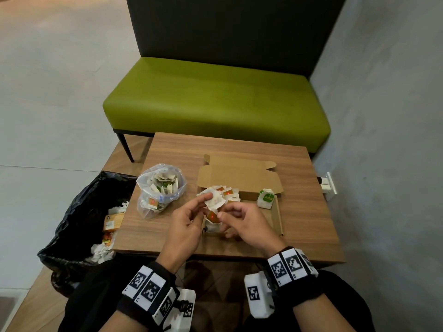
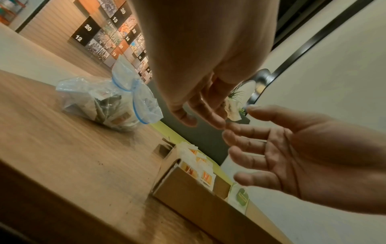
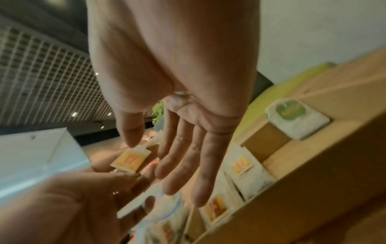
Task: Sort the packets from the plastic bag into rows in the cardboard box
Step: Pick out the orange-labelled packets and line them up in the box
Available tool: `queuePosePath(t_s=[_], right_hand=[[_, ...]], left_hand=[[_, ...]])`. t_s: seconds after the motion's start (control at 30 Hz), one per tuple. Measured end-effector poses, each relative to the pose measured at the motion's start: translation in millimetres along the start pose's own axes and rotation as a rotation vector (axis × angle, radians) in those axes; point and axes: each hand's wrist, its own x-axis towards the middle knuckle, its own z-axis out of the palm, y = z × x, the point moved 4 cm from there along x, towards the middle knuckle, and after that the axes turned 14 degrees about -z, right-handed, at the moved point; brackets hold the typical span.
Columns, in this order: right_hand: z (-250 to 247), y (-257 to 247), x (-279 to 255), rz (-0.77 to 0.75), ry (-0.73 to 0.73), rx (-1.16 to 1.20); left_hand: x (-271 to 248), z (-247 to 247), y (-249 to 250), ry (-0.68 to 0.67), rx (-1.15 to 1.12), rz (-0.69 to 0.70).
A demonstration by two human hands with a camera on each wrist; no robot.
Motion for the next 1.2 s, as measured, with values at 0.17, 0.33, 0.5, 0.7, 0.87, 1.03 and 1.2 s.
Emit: queuePosePath(t_s=[0.17, 0.33, 0.5, 0.7, 0.87, 1.03, 1.2], right_hand=[[2, -2, -2, 0.057, 0.130, 0.253], [5, 4, -3, 0.101, 0.103, 0.199], [6, 3, -7, 0.099, 0.045, 0.225], [-2, 2, -8, 0.028, 0.135, 0.204], [1, 4, -8, -0.002, 0.252, 0.214], [2, 6, -5, -0.009, 0.316, 0.169], [0, 1, -2, -0.031, 0.288, 0.172]], left_hand=[[-4, -2, 0, 0.054, 0.160, 0.047], [-6, 1, 0, 0.068, 0.161, 0.016], [-7, 3, -1, 0.096, 0.163, -0.015], [-7, -2, 2, 0.168, 0.233, 0.021], [-7, -3, 2, 0.191, 0.150, -0.038], [-8, 5, 3, 0.085, -0.036, -0.126], [-7, 7, 4, 0.006, -0.111, -0.175]])
